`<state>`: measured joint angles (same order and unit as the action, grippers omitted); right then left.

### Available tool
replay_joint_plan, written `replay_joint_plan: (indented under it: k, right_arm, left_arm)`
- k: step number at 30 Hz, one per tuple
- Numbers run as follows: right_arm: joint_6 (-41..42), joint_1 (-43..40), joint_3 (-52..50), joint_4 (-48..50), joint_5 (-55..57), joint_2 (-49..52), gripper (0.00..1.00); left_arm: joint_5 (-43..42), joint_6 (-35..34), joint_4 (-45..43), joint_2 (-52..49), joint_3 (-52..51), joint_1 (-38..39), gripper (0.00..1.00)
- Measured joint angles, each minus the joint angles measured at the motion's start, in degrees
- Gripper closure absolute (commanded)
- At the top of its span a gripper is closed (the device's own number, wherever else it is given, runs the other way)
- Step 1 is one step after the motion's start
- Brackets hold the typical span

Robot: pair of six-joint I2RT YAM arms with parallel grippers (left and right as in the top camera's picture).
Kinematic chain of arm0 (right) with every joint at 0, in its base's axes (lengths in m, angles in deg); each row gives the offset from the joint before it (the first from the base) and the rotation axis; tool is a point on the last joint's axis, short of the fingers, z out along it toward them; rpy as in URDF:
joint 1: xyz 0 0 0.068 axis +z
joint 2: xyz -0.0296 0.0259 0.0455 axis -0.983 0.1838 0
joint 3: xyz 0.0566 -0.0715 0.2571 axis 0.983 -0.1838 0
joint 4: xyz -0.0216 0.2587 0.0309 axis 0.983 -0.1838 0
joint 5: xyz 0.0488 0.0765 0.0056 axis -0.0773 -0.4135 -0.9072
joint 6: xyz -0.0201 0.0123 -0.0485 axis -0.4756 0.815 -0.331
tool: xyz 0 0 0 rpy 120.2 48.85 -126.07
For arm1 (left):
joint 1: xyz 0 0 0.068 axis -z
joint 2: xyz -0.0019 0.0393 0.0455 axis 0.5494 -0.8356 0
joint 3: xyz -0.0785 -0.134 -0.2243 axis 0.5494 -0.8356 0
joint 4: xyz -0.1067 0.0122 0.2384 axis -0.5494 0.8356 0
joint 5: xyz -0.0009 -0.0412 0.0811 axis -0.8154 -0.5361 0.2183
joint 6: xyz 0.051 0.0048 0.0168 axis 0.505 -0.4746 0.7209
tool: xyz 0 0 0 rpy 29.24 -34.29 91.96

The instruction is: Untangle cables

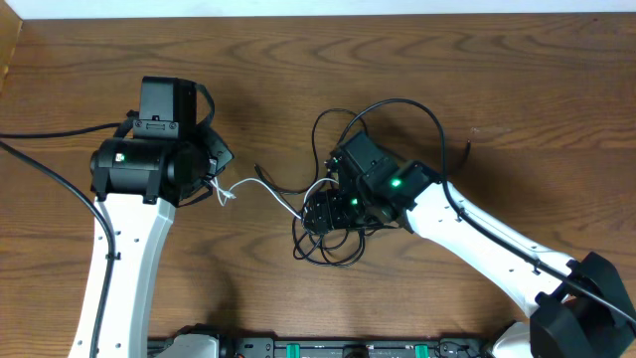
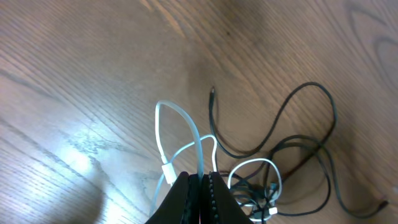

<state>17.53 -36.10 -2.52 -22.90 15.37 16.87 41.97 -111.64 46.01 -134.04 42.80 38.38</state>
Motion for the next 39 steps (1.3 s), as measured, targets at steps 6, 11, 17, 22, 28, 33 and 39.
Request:
replay_joint_plan:
  k: [6, 11, 17, 22, 28, 33, 39]
  right_arm:
    - [4.6, 3.4, -0.9, 2.8, 3.8, 0.2, 0.28]
    - [8.6, 7.1, -1.0, 4.8, 7.0, 1.1, 0.34]
    - [11.6, 7.4, -1.1, 4.7, 10.8, 1.7, 0.84]
    - [12.3, 5.8, -1.1, 4.7, 11.7, 1.8, 0.99]
    - [6.9, 1.4, 4.8, -2.0, 11.9, 1.0, 0.98]
    - [0.0, -4.3, 21.3, -8.3, 12.1, -3.2, 0.98]
    - [-6.6, -14.4, 42.8, -10.1, 14.8, -10.9, 0.98]
  left_arm:
    - [0.8, 0.2, 0.2, -0.4, 0.0, 0.0, 0.92]
    - [0.7, 0.7, 0.2, -2.1, 0.0, 0.0, 0.92]
    - [0.4, 3.0, 0.7, -2.8, 0.0, 0.0, 0.92]
    - [0.3, 3.4, 1.3, -2.8, 0.0, 0.0, 0.91]
    - [0.3, 3.7, 2.3, -2.8, 0.0, 0.0, 0.77]
    - [0.3, 4.3, 2.7, -2.8, 0.0, 0.0, 0.60]
    - [0.3, 4.4, 2.7, -2.8, -0.1, 0.0, 0.45]
